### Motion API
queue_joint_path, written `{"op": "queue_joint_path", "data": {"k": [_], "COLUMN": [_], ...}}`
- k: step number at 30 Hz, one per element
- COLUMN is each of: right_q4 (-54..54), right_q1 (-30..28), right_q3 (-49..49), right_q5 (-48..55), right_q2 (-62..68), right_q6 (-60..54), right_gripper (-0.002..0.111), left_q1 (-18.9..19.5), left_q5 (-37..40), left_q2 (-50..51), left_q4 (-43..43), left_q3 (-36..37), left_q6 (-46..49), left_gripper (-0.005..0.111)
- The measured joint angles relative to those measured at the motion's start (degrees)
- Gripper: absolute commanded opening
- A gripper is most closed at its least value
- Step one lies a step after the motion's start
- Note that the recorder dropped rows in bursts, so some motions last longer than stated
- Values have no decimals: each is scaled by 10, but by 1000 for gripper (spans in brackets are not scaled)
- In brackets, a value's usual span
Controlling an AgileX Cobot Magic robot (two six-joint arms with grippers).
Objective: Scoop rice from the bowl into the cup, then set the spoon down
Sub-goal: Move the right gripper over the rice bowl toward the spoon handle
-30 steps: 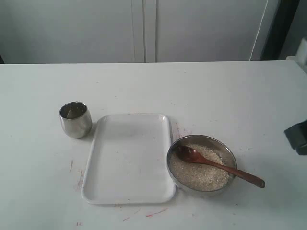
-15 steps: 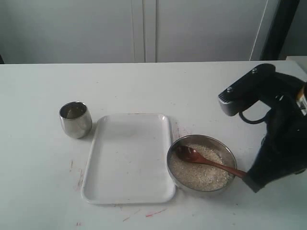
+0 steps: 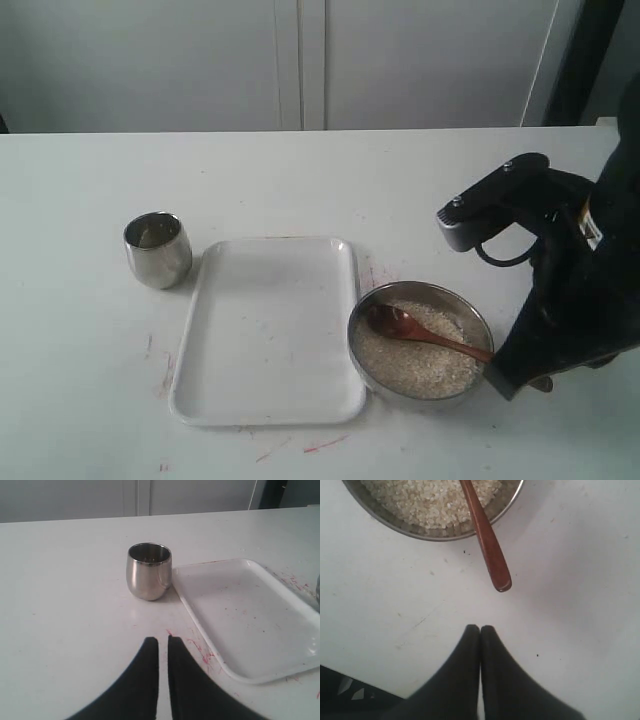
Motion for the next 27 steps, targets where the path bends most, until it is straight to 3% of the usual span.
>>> {"op": "queue_joint_path", "data": {"k": [11,14,20,27], "right_q4": [0,-1,-2,-3], "right_q1": [0,0,0,0], "right_q3": [0,0,0,1], "right_q5": [-11,-15,-42,-70], "right_q2": [2,10,31,59], "right_q6": [0,-10,-41,-82], "right_gripper": [1,11,43,45], "left_q1": [0,0,0,0], "left_q5": [0,0,0,0], "left_q2": [0,0,0,0], "left_q4": [0,0,0,0], "left_q3": [0,0,0,0], "left_q6": [0,0,0,0], "left_gripper": [14,14,14,14]}}
